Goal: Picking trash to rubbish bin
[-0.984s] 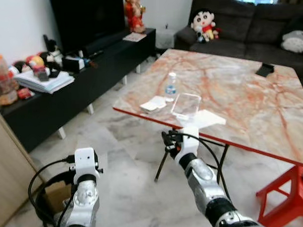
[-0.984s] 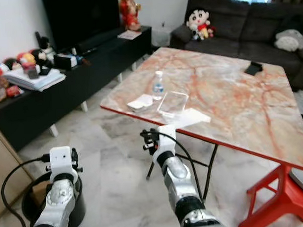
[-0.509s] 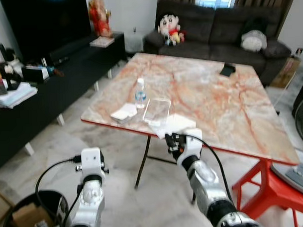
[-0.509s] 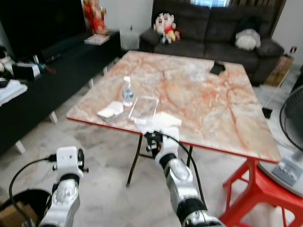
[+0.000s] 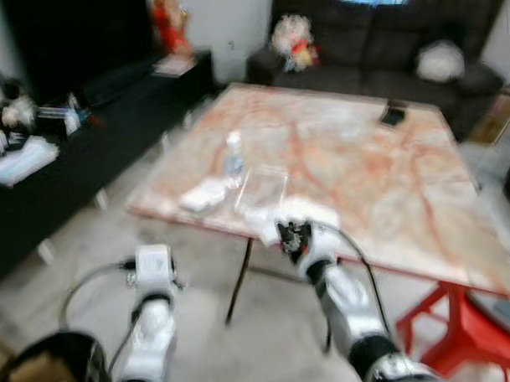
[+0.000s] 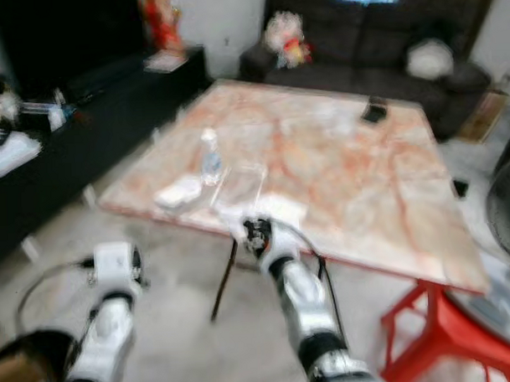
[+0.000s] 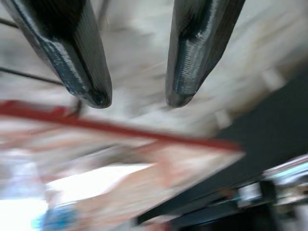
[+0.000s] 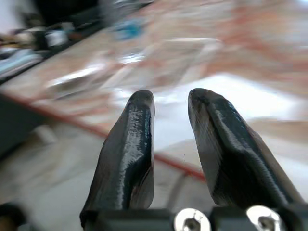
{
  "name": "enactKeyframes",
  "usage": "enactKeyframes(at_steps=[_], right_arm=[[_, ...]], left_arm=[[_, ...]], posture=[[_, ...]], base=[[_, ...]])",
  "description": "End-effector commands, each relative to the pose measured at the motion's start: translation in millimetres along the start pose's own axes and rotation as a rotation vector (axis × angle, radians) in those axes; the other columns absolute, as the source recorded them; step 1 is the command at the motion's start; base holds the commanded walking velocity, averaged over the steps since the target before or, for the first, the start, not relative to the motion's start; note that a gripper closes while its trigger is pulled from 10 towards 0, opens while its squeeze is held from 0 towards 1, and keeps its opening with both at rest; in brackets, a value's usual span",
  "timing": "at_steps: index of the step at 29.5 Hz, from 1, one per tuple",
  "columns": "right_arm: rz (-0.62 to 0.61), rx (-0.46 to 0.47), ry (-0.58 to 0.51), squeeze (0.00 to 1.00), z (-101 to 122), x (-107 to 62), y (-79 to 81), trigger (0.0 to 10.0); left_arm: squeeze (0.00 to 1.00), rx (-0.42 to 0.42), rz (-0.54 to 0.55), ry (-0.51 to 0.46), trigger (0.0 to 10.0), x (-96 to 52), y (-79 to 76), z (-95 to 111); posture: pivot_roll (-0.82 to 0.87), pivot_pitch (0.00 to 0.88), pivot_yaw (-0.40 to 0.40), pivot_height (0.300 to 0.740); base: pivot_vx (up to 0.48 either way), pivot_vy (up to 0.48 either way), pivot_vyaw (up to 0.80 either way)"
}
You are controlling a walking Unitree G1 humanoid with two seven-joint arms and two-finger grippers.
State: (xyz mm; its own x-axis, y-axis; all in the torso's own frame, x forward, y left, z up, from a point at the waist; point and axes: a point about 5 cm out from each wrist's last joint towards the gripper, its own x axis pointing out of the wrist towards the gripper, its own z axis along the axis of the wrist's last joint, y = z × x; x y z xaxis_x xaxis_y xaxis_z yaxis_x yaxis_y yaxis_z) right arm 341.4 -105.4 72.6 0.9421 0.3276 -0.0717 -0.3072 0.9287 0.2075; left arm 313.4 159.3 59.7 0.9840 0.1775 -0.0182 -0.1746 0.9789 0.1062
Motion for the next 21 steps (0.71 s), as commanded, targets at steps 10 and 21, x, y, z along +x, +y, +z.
enactKeyframes(at_steps=[10, 21], right_arm=[[0.020, 0.002, -0.032, 0.00, 6.9, 5.1, 8.4, 10.0], [0.070, -0.048, -0.050, 0.00, 8.8, 5.0, 14.4, 10.0]], left_arm=[[0.00, 0.036, -0.001, -0.022, 10.0, 3.7, 4.7, 5.4], [0.00, 0.037, -0.006, -0.047, 10.0, 2.3, 2.9, 8.3]], posture=[[-0.01, 0.004, -0.066, 0.740], [-0.01, 0.005, -0.067, 0.740]], base=[[0.304, 0.000, 0.00], [0.300, 0.000, 0.22]])
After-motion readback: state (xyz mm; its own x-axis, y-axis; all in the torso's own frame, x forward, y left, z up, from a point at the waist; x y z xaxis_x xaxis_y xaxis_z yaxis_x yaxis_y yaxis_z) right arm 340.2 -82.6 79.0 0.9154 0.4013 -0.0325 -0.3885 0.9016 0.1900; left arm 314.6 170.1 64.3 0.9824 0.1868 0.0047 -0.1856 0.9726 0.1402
